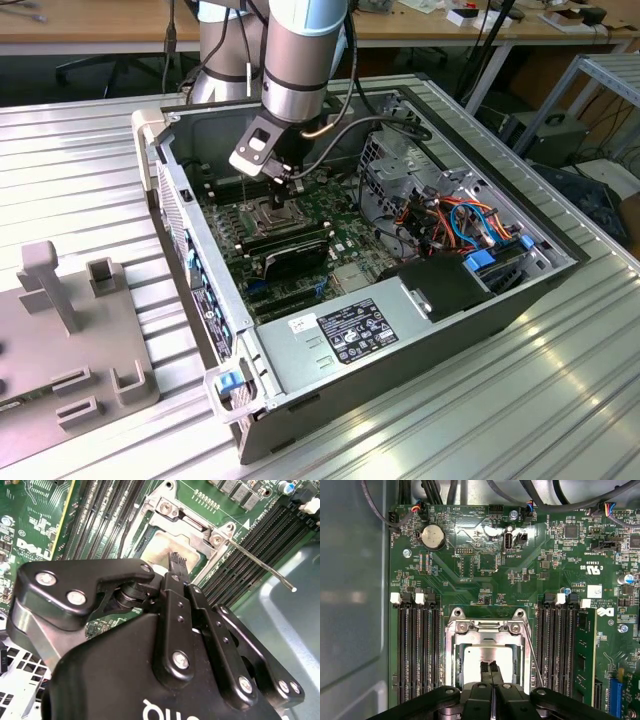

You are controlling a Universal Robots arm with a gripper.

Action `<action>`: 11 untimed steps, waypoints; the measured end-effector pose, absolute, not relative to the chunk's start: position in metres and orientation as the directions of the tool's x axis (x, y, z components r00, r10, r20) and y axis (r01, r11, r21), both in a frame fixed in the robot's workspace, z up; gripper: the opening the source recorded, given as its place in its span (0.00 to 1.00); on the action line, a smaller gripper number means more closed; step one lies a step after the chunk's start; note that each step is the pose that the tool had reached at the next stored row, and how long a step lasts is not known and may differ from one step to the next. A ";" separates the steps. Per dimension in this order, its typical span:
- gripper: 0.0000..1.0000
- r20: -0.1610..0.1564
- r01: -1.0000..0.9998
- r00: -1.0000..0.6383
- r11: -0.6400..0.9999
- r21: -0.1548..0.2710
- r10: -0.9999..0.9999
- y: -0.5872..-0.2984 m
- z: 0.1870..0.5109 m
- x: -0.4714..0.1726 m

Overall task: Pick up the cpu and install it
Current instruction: 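Install the first cpu locking lever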

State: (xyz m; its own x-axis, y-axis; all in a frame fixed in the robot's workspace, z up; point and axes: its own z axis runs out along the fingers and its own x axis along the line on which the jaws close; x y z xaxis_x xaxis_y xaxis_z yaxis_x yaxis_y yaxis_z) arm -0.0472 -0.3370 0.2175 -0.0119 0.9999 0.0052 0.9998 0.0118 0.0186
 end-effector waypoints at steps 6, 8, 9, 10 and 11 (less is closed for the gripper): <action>0.11 0.005 1.000 -0.012 0.012 0.019 1.000 -0.337 0.218 -0.047; 0.11 0.005 1.000 -0.012 0.012 0.019 1.000 -0.337 0.217 -0.047; 0.11 0.005 1.000 -0.012 0.012 0.019 1.000 -0.337 0.218 -0.047; 0.11 0.005 1.000 -0.012 0.012 0.019 1.000 -0.337 0.218 -0.047; 0.11 0.005 1.000 -0.012 0.012 0.019 1.000 -0.337 0.217 -0.047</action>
State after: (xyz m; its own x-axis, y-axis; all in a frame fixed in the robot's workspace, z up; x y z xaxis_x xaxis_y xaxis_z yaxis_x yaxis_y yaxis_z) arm -0.0472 -0.3373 0.2175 -0.0119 0.9999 0.0052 0.9998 0.0118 0.0186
